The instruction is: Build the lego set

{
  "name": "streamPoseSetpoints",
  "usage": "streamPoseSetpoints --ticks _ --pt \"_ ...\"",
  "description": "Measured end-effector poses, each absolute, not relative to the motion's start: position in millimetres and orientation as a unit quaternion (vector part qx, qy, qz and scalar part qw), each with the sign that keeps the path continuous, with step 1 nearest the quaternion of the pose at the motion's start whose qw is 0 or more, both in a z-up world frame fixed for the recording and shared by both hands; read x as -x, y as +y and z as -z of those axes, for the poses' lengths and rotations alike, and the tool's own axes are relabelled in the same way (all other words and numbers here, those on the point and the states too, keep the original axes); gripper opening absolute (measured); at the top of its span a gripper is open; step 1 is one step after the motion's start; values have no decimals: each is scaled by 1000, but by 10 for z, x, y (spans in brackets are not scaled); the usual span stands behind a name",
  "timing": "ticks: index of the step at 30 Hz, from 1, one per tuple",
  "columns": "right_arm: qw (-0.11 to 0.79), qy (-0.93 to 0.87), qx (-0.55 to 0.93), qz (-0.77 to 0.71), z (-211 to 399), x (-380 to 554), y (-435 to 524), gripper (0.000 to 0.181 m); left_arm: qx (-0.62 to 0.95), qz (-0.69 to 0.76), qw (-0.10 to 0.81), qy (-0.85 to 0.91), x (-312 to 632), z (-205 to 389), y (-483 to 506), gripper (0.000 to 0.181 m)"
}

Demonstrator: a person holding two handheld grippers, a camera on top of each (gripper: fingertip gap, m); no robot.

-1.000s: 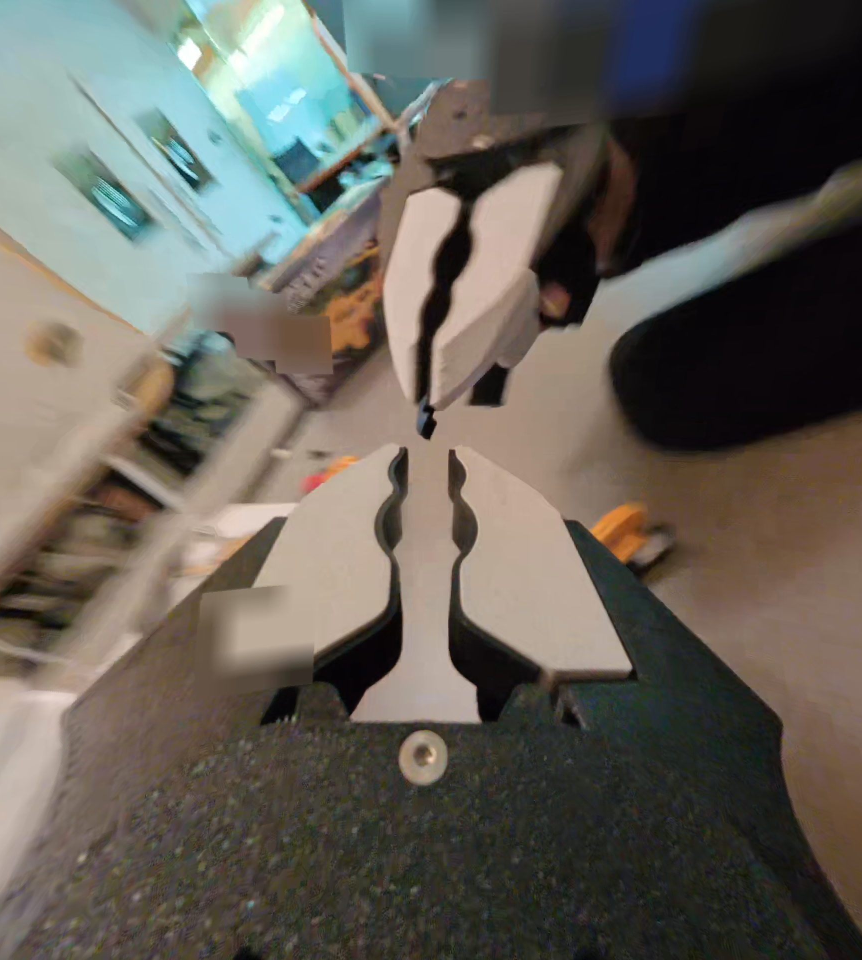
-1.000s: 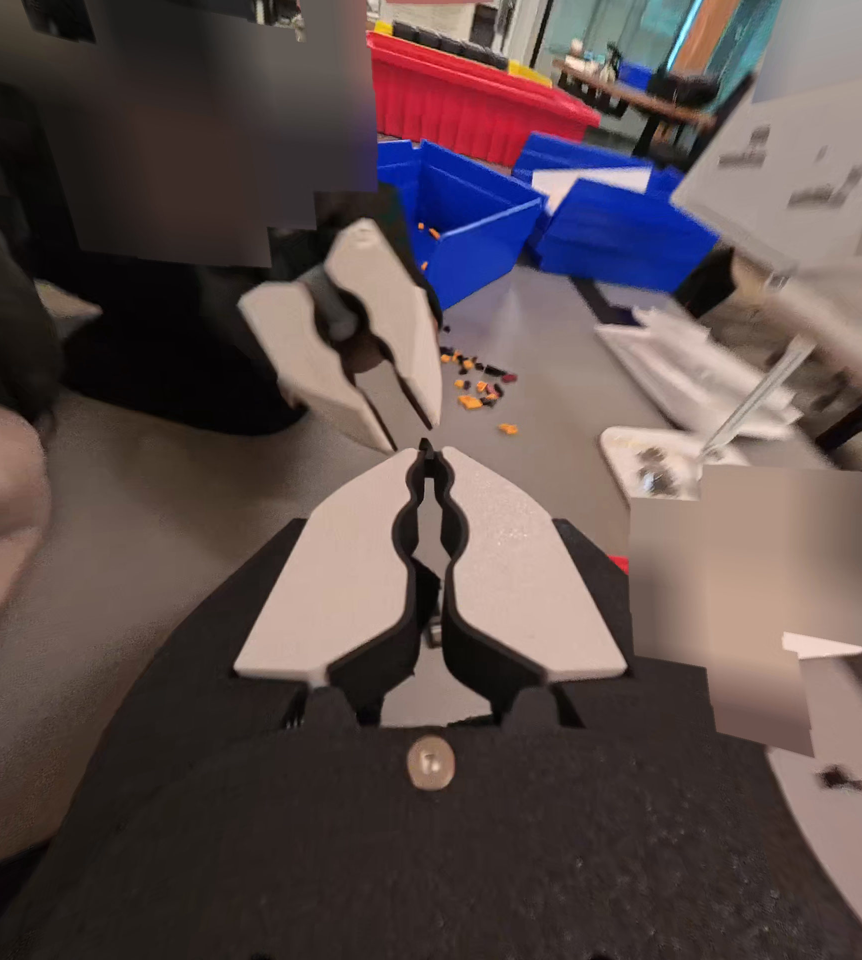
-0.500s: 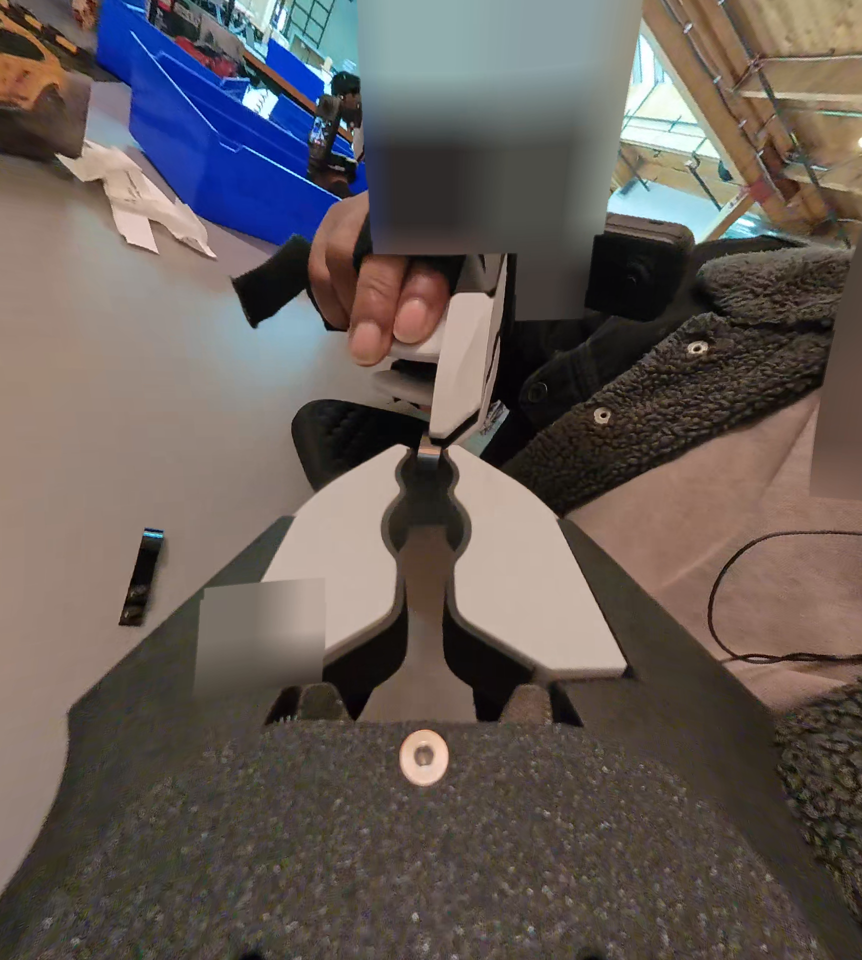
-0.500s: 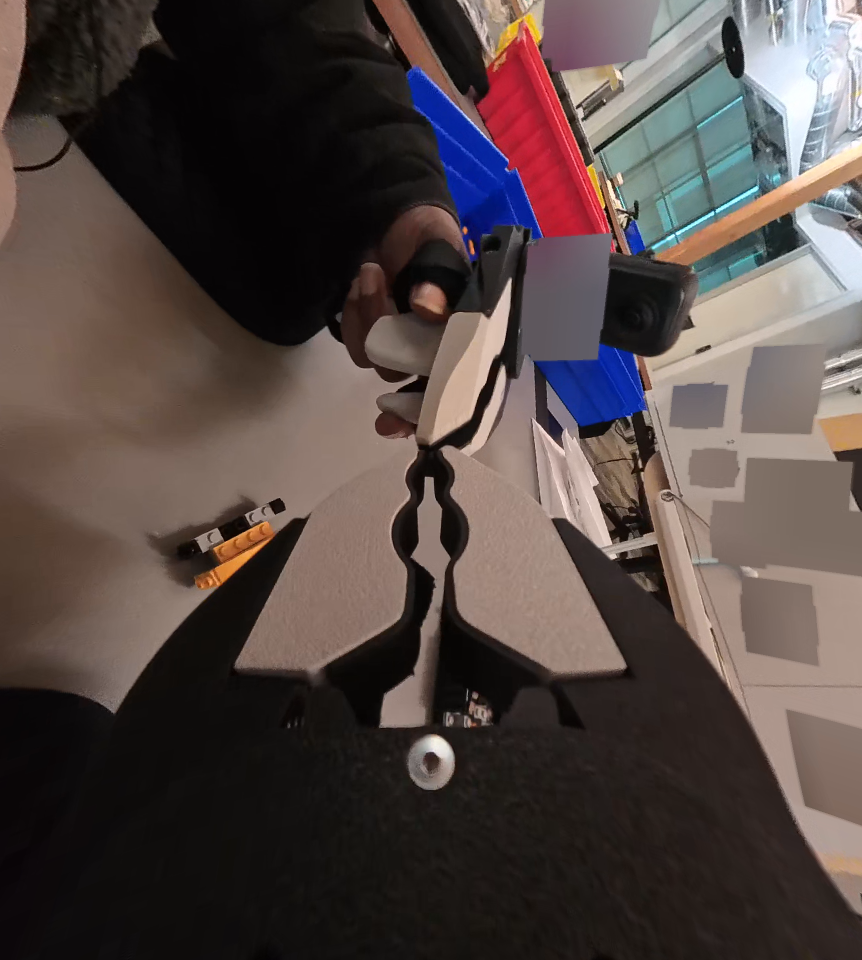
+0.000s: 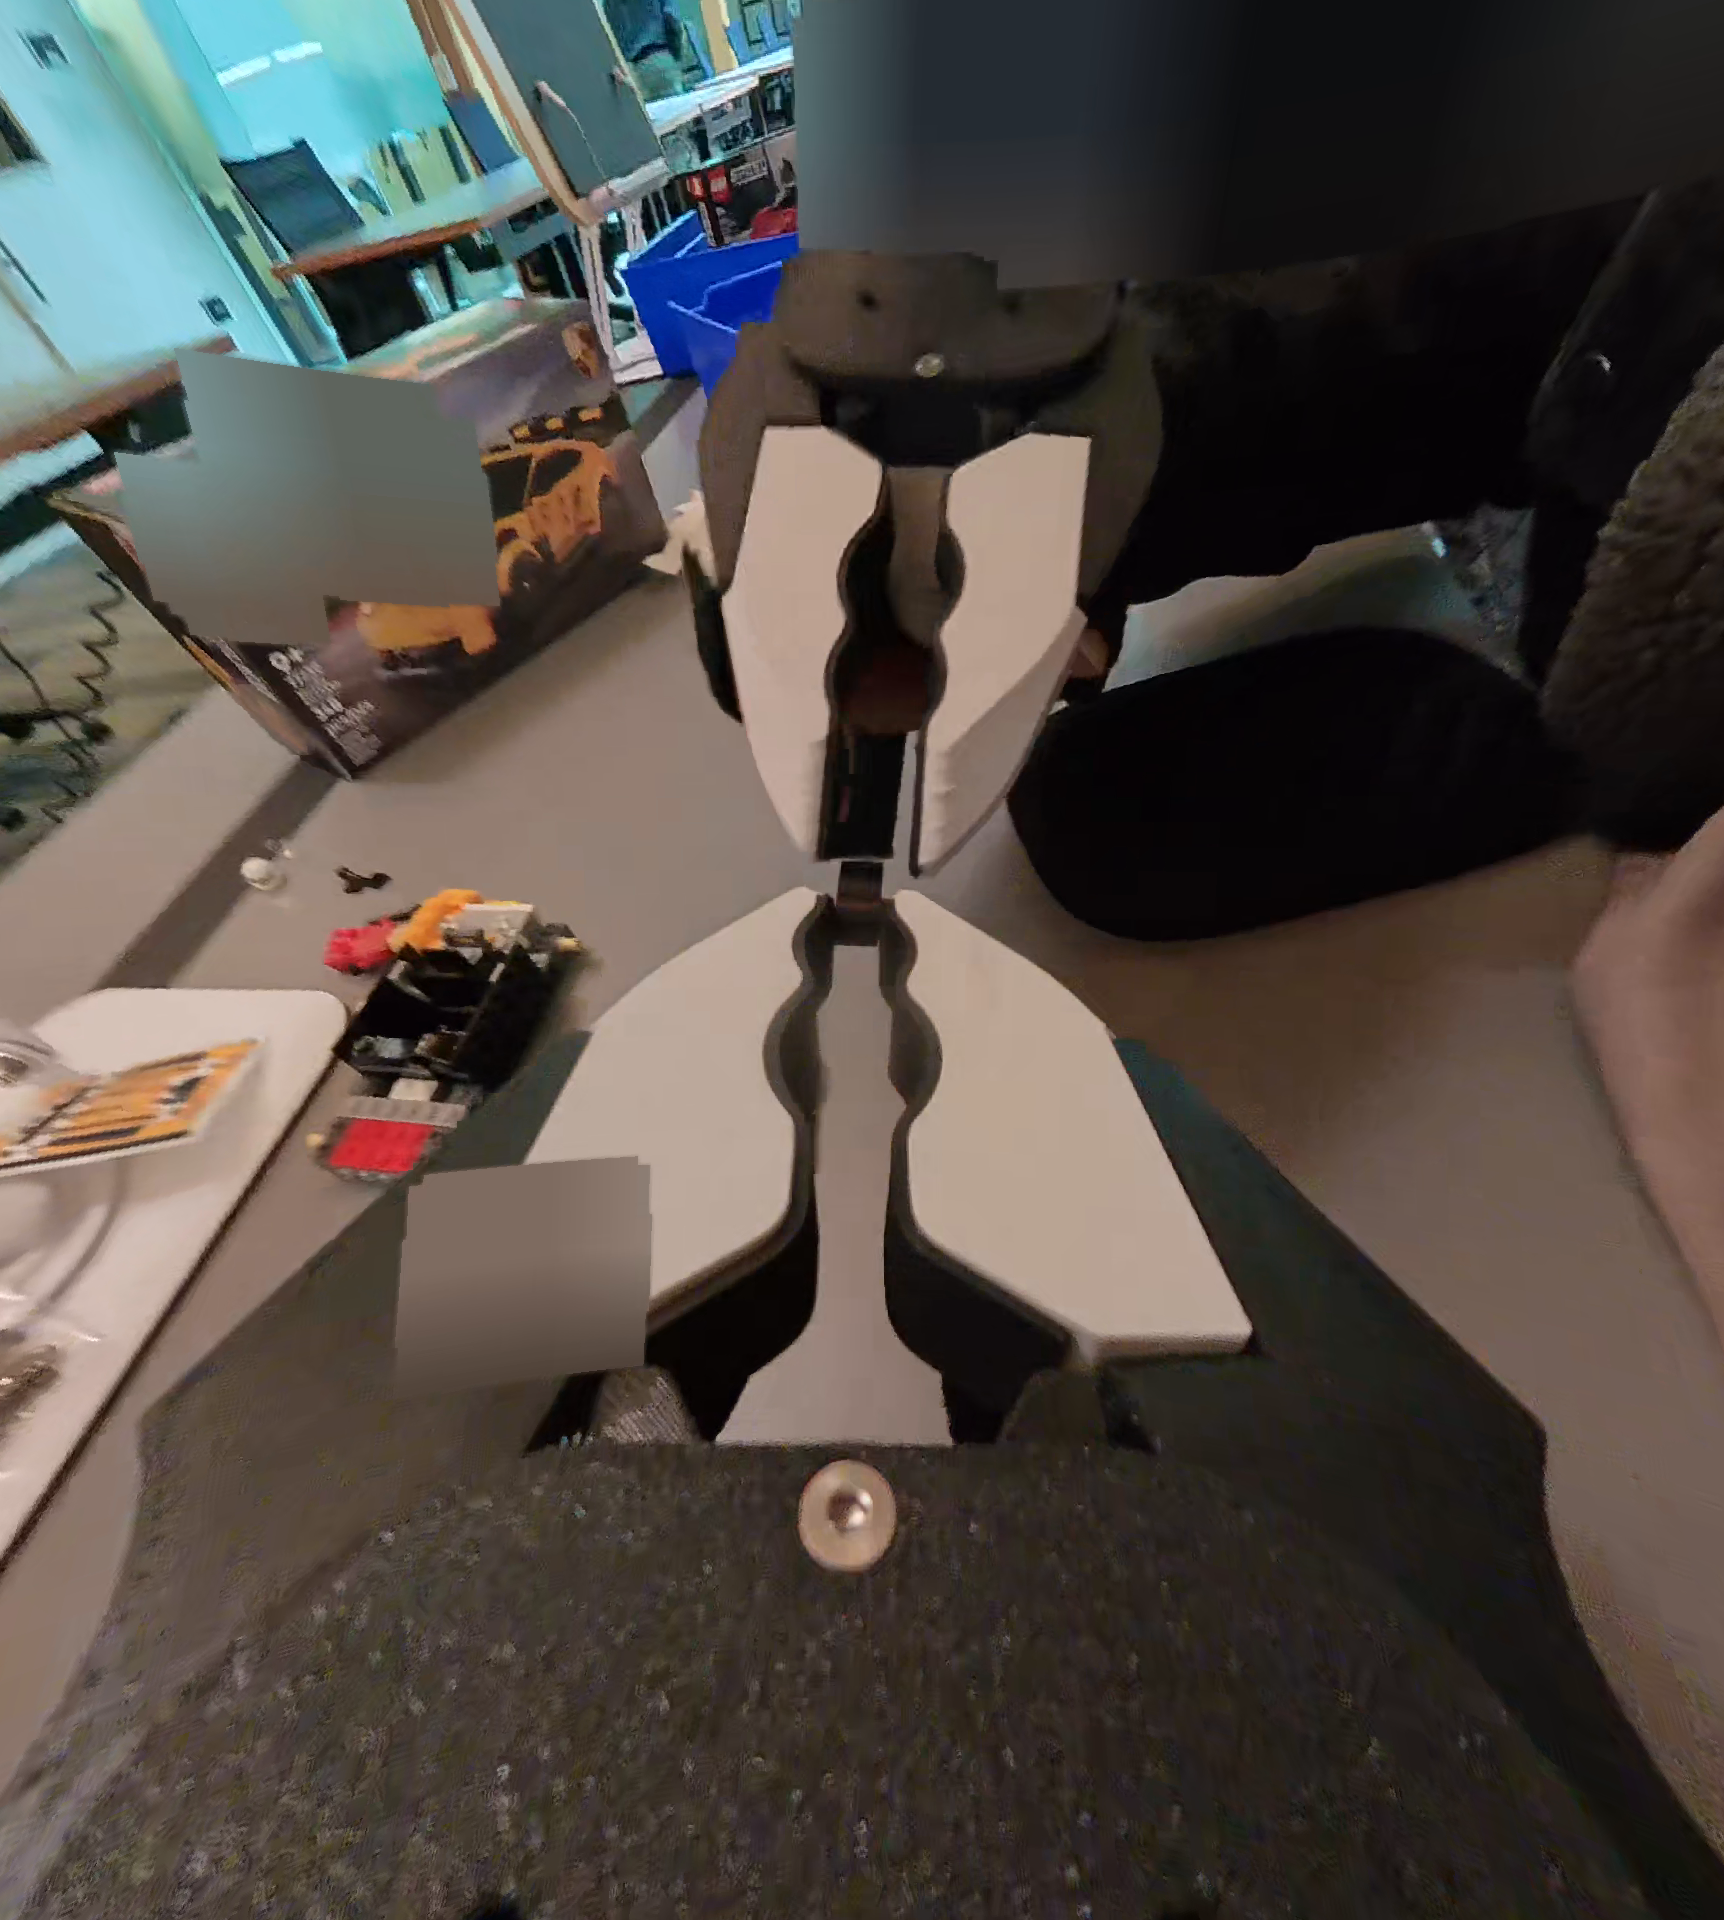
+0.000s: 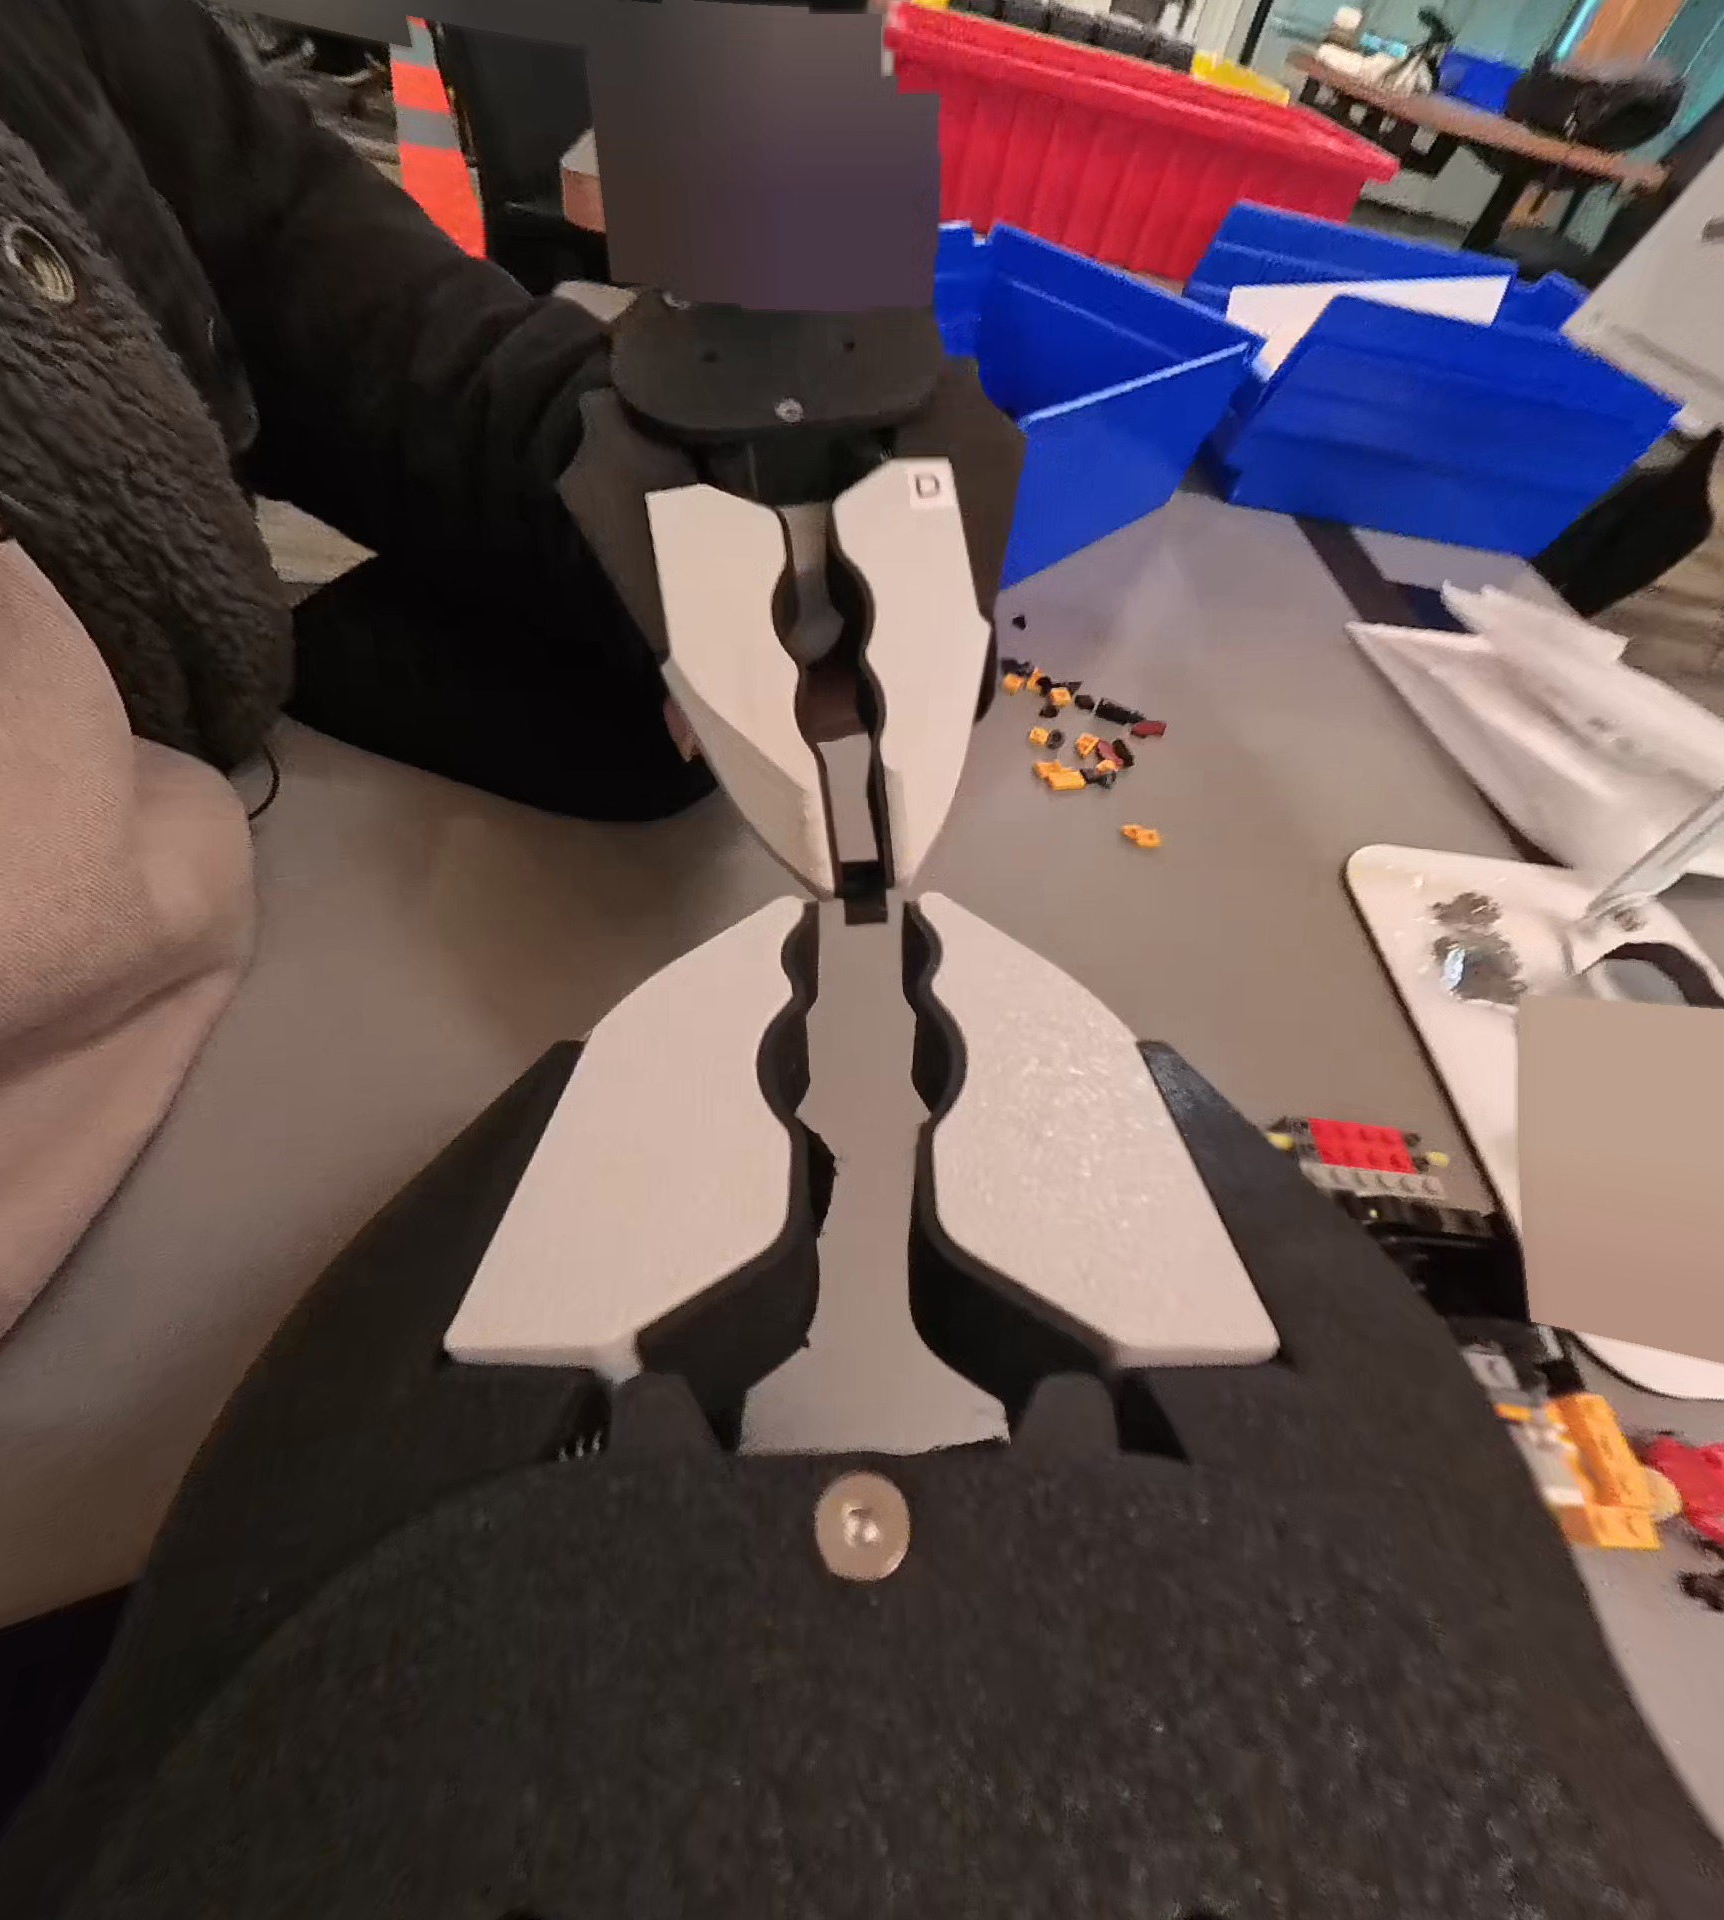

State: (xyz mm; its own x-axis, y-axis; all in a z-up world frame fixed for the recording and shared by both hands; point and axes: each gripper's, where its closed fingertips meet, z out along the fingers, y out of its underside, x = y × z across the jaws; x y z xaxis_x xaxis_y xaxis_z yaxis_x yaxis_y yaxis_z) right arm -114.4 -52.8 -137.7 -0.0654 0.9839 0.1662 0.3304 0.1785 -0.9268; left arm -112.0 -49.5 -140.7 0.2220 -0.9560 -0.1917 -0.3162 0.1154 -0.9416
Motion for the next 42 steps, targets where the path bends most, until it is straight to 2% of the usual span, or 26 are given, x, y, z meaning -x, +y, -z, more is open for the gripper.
streamPoseSetpoints --ticks 8,15,24,26,33,37,42 --pt "412 -634 529 -386 1478 1177 -531 8 578 294 519 557 1112 1455 -508 8" --pt "370 -678 546 -326 1747 1191 -456 7 621 265 435 596 1145 1751 -455 10" --pt "362 -676 562 -309 1864 1167 -320 10 640 242 405 606 1166 1874 -326 8" --pt "349 -675 582 -288 1986 1084 -184 19 663 266 395 577 1222 1912 -233 8" --pt "283 -695 610 -254 2492 1032 -62 20 720 271 312 557 1266 2288 -128 8" --pt "282 -701 606 -247 2507 1062 -36 9 721 266 302 564 1187 2383 -95 8" --pt "284 -704 602 -247 2506 1050 -37 8 718 248 285 584 1130 2480 -98 8"
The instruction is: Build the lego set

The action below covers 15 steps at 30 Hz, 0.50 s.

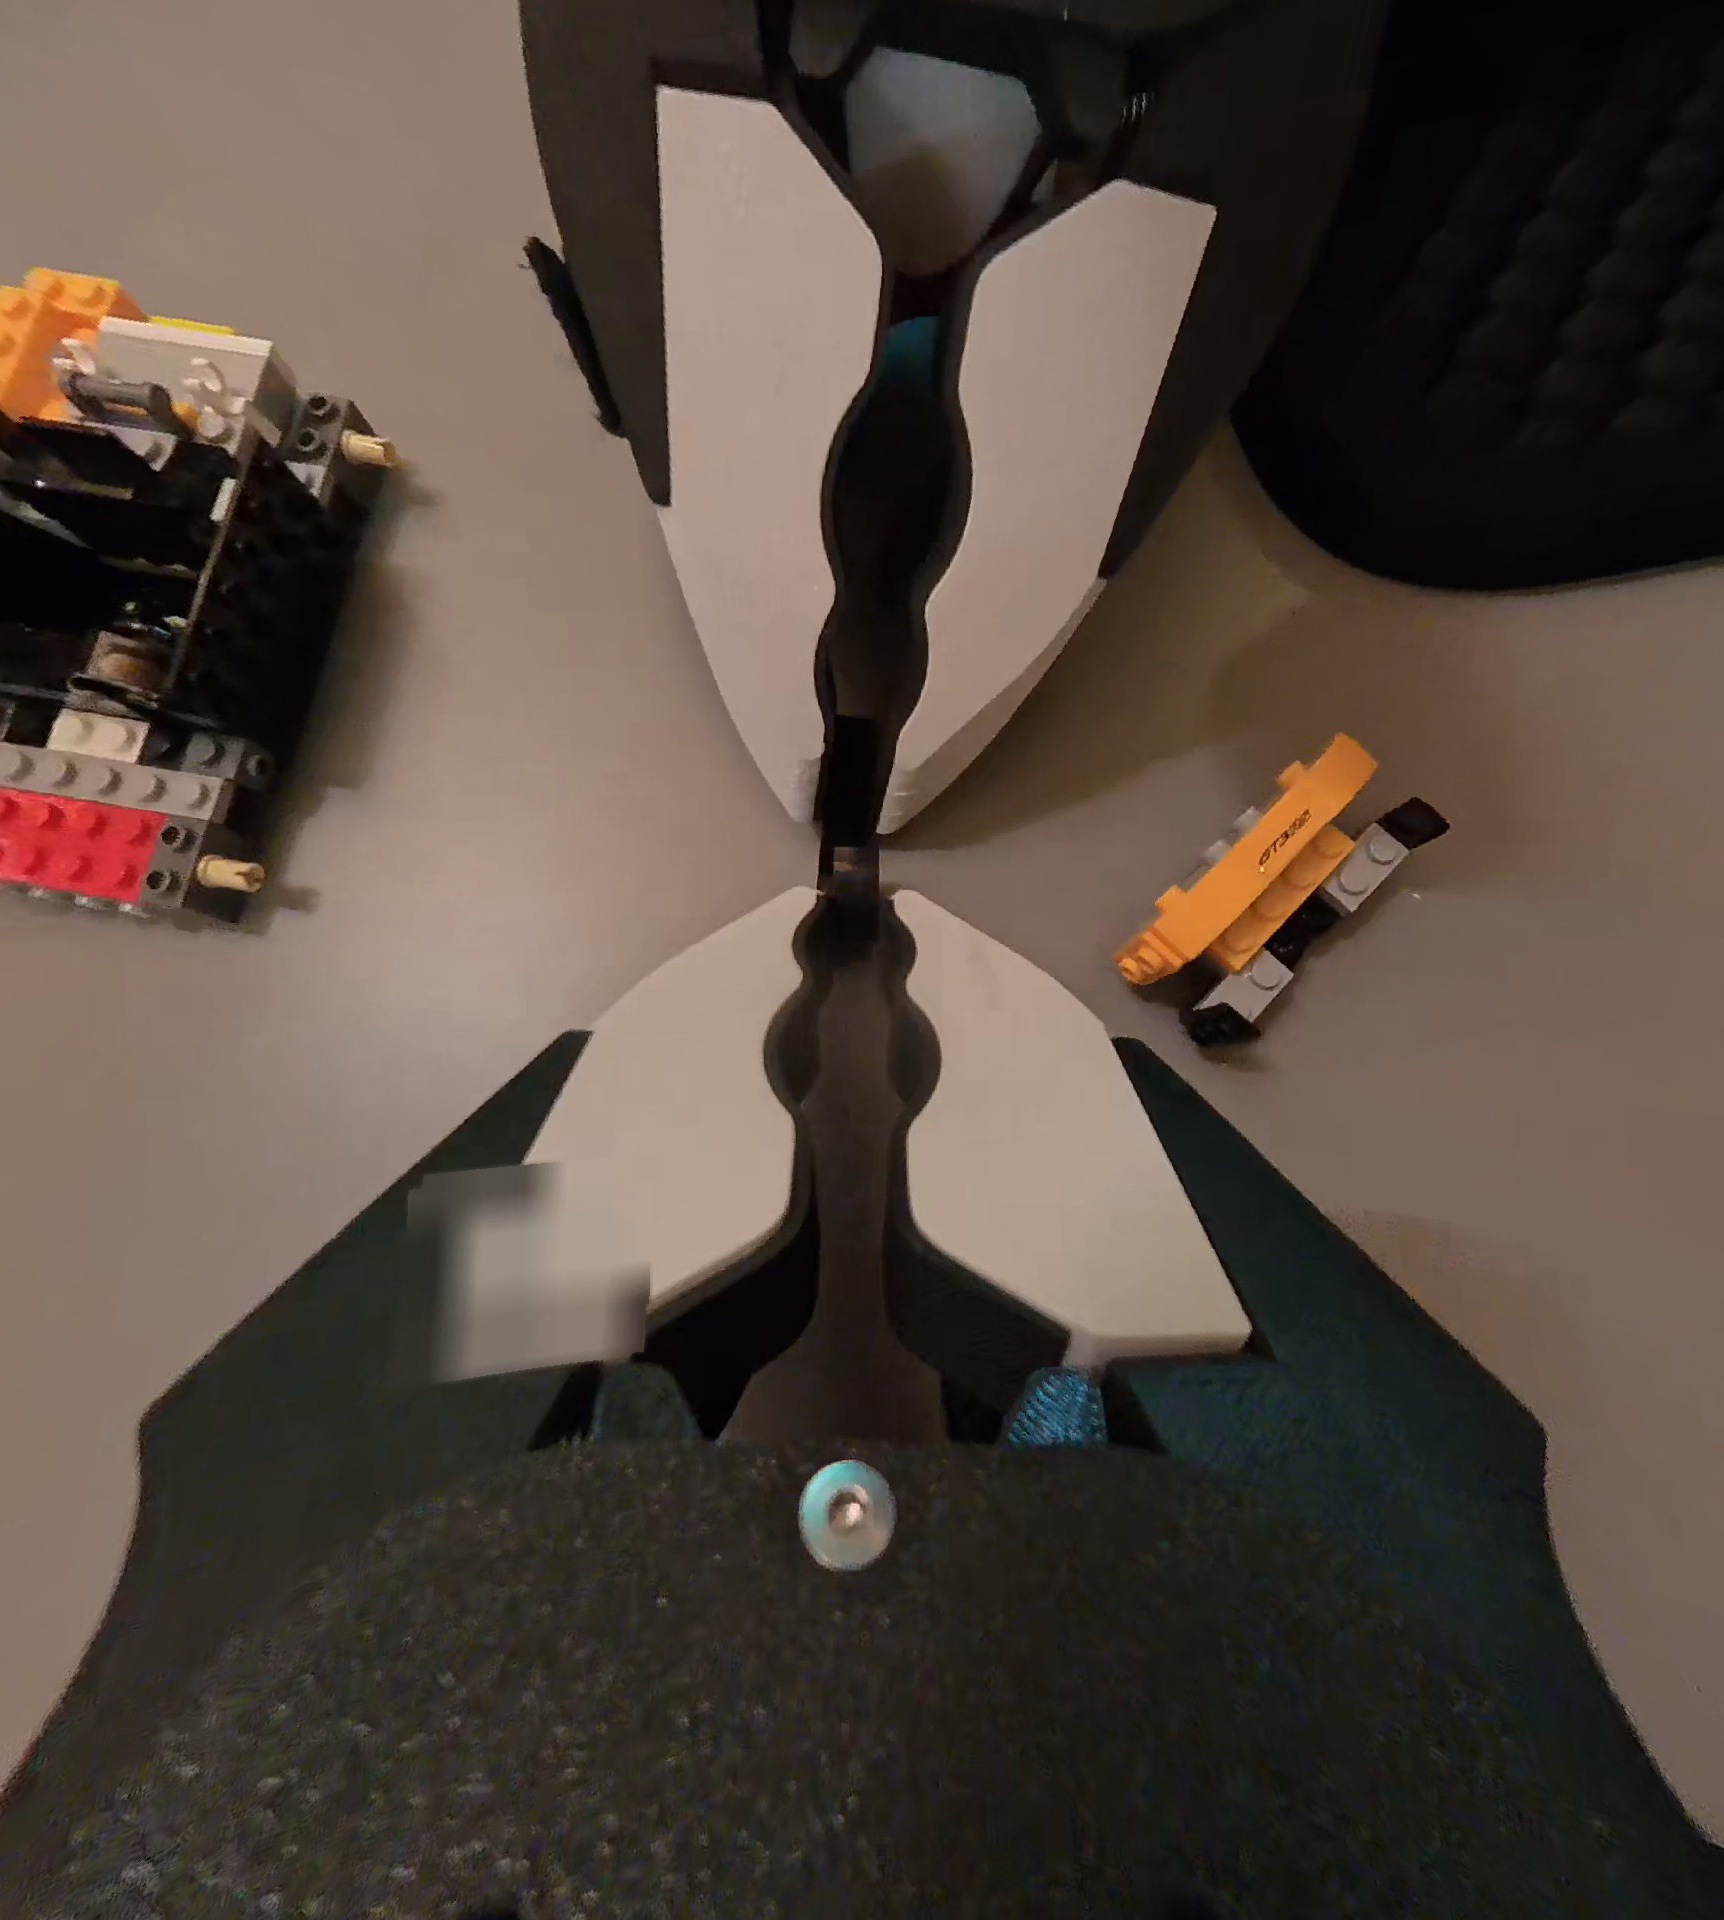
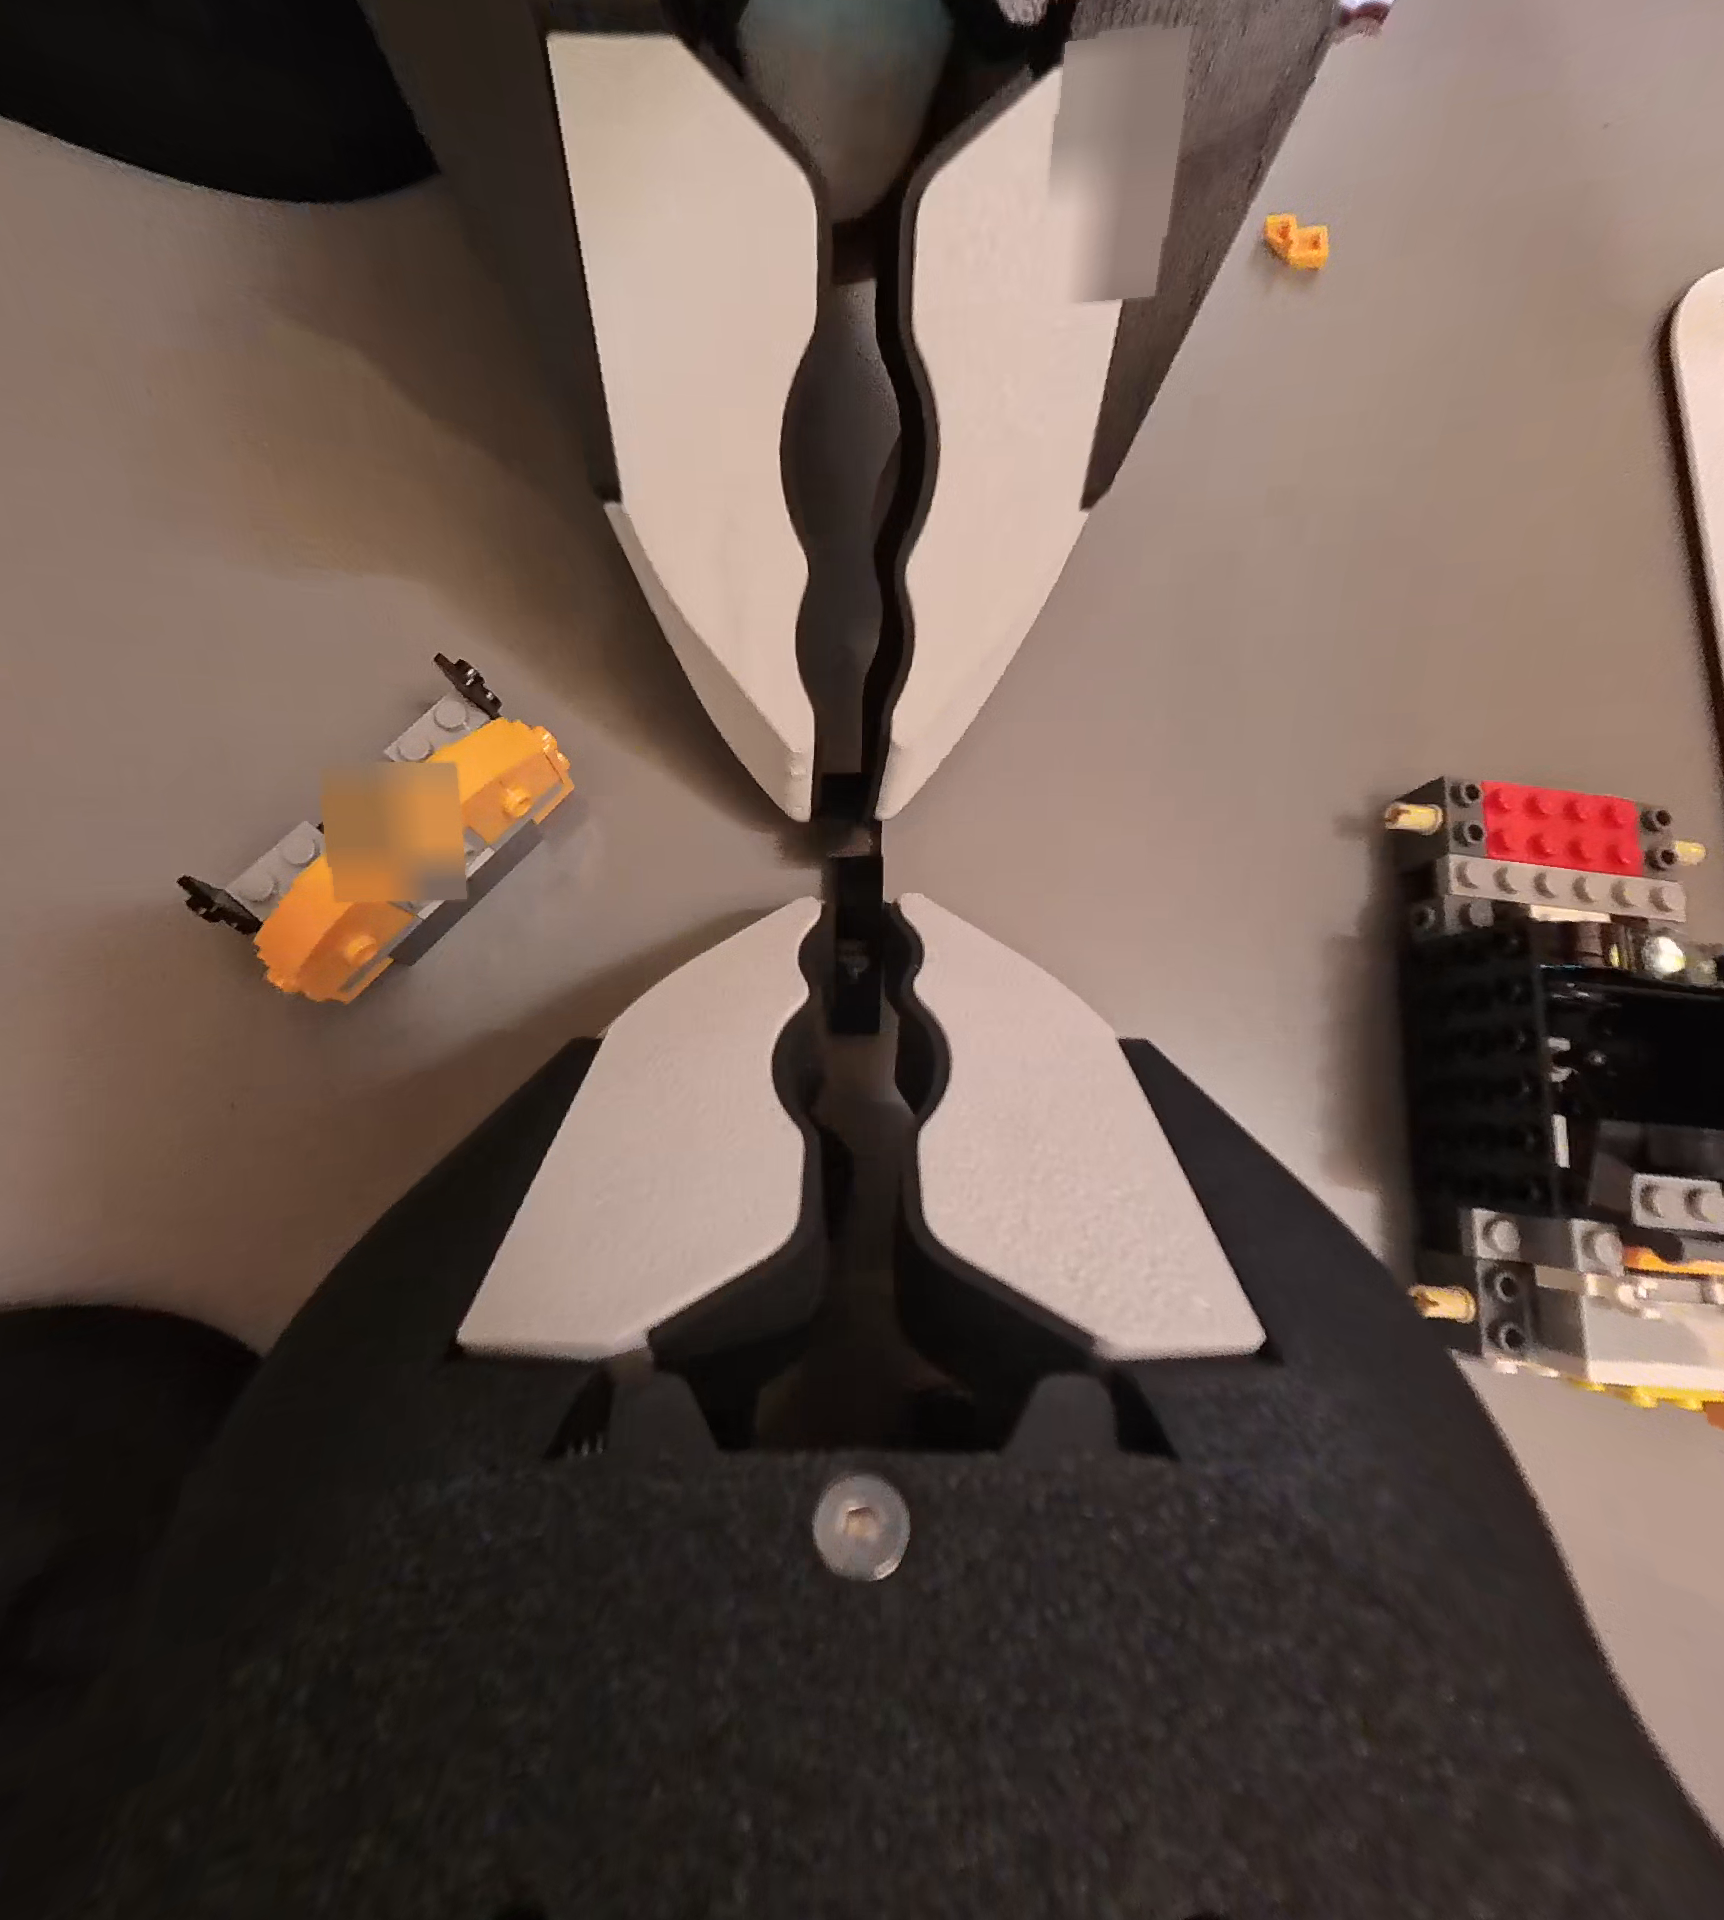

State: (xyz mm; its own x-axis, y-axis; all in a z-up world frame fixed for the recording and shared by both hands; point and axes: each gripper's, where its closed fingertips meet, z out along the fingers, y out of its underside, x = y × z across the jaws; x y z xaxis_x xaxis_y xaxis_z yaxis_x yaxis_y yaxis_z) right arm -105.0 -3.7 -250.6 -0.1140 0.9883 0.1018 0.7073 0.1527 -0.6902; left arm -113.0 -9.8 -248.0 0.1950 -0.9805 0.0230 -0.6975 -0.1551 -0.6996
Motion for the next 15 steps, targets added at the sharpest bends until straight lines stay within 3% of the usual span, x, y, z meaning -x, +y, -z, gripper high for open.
streamPoseSetpoints --ticks 15 --pt "284 -708 598 -246 2507 1044 -43 8 712 214 276 610 1140 2518 -73 9"
